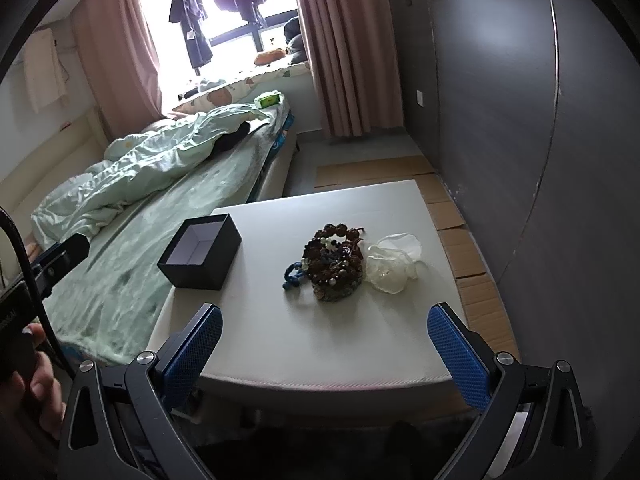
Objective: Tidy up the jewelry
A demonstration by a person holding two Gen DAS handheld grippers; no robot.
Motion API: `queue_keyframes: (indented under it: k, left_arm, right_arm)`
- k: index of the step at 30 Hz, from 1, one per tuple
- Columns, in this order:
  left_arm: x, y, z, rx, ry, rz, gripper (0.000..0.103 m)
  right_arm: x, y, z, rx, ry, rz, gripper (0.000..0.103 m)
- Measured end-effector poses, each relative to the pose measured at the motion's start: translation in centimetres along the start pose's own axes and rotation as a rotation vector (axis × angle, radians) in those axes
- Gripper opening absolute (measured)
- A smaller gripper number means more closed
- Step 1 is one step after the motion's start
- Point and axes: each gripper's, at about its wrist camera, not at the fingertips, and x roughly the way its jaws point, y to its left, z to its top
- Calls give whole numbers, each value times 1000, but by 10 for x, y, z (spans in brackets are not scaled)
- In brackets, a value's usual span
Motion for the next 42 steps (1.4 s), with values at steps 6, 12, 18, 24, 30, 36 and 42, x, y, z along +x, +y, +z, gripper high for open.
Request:
queue_keyframes:
  k: [6,12,18,24,30,36,42]
  left_arm:
    - [15,-15,7,16,22,-83,102]
    - [42,-34,13,47,102,-152,97]
    - [70,-41,20,28,188,-210,75]
    - [118,-58,27,38,316,-247,68]
    - [173,-61,22,0,476,-262,51]
    - [206,-62,8,-6,538,-299,46]
    - [229,-57,-7,-53,596,-334,39]
  right_arm:
    - [5,-40,5,141,15,31,103]
    - [11,-79,8,291,17,49,102]
    - [19,-101,10,393,11,74,89]
    - [40,-117,16,466,39,92,77]
    - [65,-125,21,507,80,113,70]
    - [92,-129,27,548,123,130,65]
    - [124,-122,25,556,197,97,65]
